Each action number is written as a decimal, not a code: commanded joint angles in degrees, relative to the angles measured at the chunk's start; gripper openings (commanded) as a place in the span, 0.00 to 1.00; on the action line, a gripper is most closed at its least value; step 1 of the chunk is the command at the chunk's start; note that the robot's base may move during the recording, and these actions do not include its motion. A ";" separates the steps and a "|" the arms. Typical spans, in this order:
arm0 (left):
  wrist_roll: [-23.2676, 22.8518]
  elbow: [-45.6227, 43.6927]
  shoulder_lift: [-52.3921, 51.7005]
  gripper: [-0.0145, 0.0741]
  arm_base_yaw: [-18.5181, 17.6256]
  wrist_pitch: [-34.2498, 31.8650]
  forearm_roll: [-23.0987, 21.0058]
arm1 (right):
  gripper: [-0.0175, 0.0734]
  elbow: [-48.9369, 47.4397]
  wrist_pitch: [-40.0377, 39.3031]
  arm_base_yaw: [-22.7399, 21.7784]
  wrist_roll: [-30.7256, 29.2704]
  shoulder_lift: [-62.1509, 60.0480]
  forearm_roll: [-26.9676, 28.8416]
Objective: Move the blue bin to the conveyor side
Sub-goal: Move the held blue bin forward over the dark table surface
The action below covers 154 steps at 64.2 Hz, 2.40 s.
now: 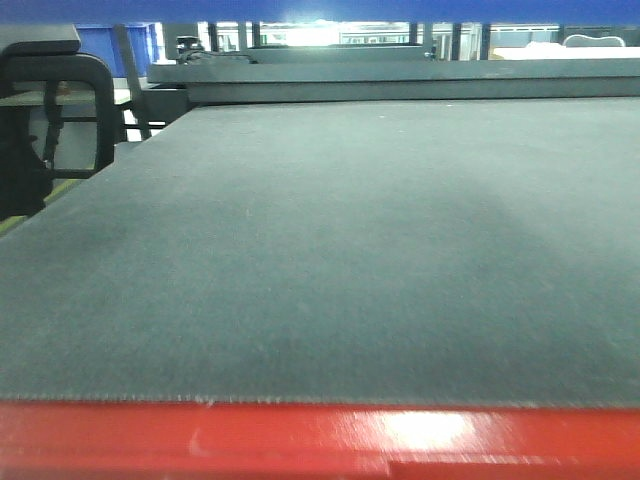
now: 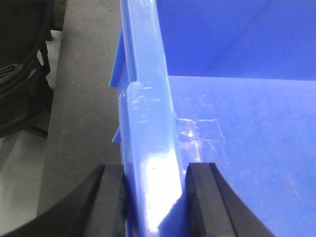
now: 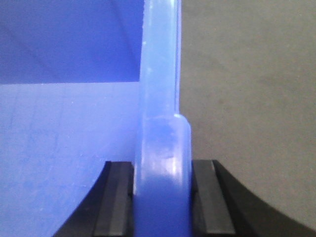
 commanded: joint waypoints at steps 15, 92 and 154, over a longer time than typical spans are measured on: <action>1.18 -0.87 -1.08 0.14 -0.19 -5.18 1.86 | 0.10 -0.76 -5.76 -0.26 -0.70 -0.94 -4.08; 1.29 -0.87 -0.94 0.14 -0.19 -23.30 1.41 | 0.10 -0.76 -5.20 -0.26 -0.70 -0.62 -3.98; 5.77 12.35 18.92 0.14 -5.91 -21.87 9.23 | 0.10 21.54 -24.32 -0.26 -0.92 8.35 -5.72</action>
